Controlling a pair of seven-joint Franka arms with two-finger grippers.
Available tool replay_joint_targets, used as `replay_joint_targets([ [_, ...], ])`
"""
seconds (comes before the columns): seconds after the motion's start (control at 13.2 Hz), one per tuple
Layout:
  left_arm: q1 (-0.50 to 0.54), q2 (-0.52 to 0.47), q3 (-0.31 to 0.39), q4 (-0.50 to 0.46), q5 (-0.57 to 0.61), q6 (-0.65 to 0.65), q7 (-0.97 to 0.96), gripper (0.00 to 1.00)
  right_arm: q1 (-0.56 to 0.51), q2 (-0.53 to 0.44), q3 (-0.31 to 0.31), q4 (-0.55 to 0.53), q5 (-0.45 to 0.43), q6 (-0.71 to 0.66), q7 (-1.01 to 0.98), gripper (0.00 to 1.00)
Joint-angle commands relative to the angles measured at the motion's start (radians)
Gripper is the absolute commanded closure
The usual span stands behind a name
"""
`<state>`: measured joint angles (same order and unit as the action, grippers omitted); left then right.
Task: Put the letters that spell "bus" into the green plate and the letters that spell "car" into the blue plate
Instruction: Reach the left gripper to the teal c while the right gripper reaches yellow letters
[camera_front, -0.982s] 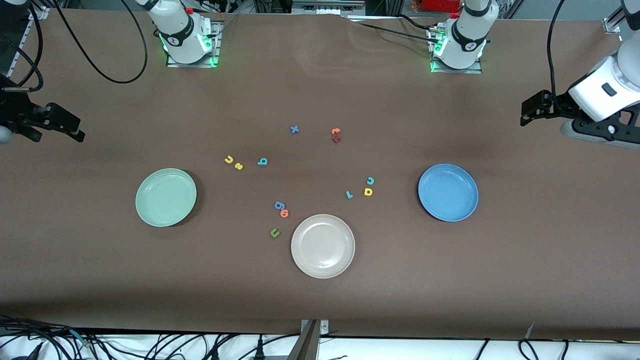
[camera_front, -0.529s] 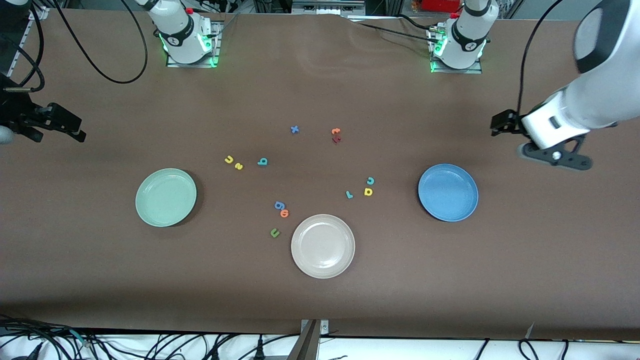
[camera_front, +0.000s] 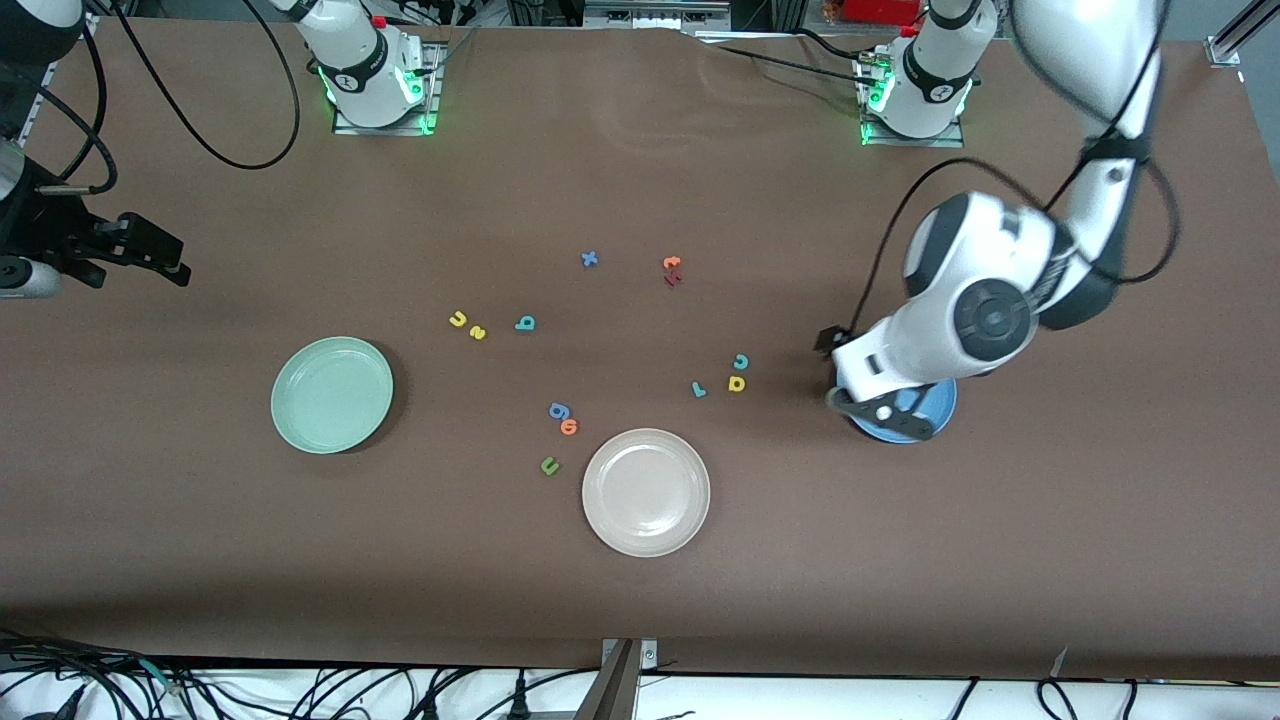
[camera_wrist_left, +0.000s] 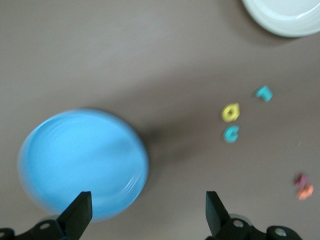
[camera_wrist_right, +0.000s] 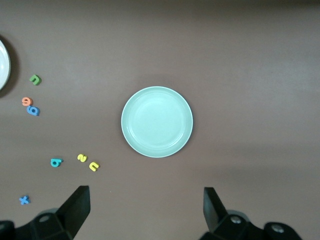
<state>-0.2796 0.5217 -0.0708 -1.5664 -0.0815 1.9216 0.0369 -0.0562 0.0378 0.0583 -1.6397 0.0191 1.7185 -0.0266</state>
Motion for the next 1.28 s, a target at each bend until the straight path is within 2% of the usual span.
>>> replay_joint_targets([
  [0.0, -0.073, 0.079, 0.009, 0.031, -0.027, 0.104, -0.073, 0.00, 0.006, -0.004, 0.008, -0.060, -0.027, 0.053, -0.007, 0.00],
  [0.23, -0.151, 0.126, 0.011, -0.009, -0.015, 0.193, -0.265, 0.00, 0.012, -0.018, 0.043, -0.194, -0.031, 0.223, -0.001, 0.00],
  [0.38, -0.194, 0.129, 0.011, -0.075, -0.014, 0.270, -0.342, 0.00, 0.025, -0.018, 0.054, -0.299, -0.030, 0.344, 0.049, 0.00],
  [0.53, -0.199, 0.129, 0.011, -0.145, -0.015, 0.371, -0.344, 0.00, 0.039, -0.015, 0.099, -0.363, -0.031, 0.395, 0.242, 0.00],
  [0.68, -0.199, 0.129, 0.011, -0.214, -0.014, 0.439, -0.341, 0.00, 0.067, 0.000, 0.115, -0.408, -0.031, 0.401, 0.284, 0.00],
  [0.76, -0.201, 0.133, 0.009, -0.216, -0.014, 0.444, -0.342, 0.02, 0.082, 0.004, 0.115, -0.438, -0.031, 0.423, 0.286, 0.00],
  [0.83, -0.204, 0.144, 0.011, -0.213, -0.012, 0.448, -0.341, 0.08, 0.096, 0.004, 0.117, -0.466, -0.031, 0.443, 0.316, 0.00],
  [0.98, -0.217, 0.161, 0.011, -0.216, -0.012, 0.474, -0.342, 0.12, 0.140, 0.008, 0.118, -0.480, -0.031, 0.440, 0.414, 0.00],
  [1.21, -0.219, 0.169, 0.011, -0.202, -0.014, 0.474, -0.342, 0.41, 0.180, 0.054, 0.126, -0.491, -0.045, 0.460, 0.609, 0.00],
])
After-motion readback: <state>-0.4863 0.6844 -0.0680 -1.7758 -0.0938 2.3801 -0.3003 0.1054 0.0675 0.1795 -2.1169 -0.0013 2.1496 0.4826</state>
